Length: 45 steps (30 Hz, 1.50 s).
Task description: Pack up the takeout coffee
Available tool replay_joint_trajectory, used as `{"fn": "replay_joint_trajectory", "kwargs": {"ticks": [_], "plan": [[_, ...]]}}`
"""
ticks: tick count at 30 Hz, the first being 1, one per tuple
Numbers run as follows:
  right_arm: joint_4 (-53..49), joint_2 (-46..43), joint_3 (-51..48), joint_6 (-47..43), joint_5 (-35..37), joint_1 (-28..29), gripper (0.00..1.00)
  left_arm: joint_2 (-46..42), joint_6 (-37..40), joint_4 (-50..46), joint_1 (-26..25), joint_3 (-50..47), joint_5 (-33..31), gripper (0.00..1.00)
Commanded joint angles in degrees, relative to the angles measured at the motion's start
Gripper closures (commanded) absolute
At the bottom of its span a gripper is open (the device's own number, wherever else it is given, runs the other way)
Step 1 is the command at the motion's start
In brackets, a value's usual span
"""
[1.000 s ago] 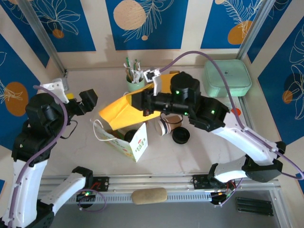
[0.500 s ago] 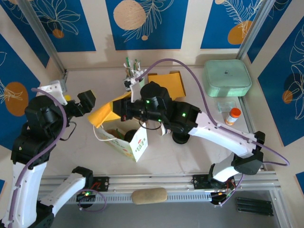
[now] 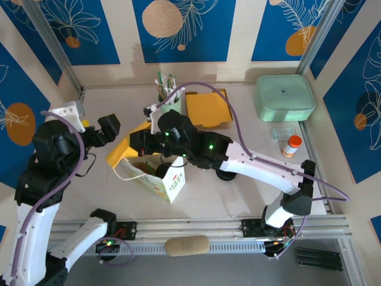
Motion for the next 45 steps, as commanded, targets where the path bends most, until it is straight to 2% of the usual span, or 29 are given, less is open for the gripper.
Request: {"fn": "replay_joint_trajectory", "kwargs": {"ticks": [1,12,25,32,35,41,45], "plan": [[0.59,0.98,0.63,2.52,0.02,0.83,1.00,-0.39,-0.07,0.71,0.48,-0.55,-0.52,0.01],[3.69,-4.08,-11.18,8.90,3.72,-2.70,1.00,-0.54,-0.30,0.76,0.44,-0.73,-0.18,0.01],[1.42,-7.23,-14.84,12.43,10.69,-3.22,1.00,0.01,-0.60,1.06,0.48,-0.64,0.10,0.01],[-0.87,-4.94,-14.09,13.99,7.85,-4.44,0.98,0.44,-0.90,1.29,0.47,-0.59,0.52,0.01],[-1.10,-3.74,-13.26,13.87,6.04,-5.08,0.85,0.64,-1.00,1.28,0.42,-0.55,0.55,0.01],[-1.09,-2.11,-9.59,11.13,1.52,-5.68,0.44,0.82,-0.65,0.97,0.45,0.04,0.45,0.01],[-0.76,-1.49,-7.37,9.28,-2.03,-5.63,0.31,0.95,-0.65,1.02,0.42,0.06,0.62,0.00]]}}
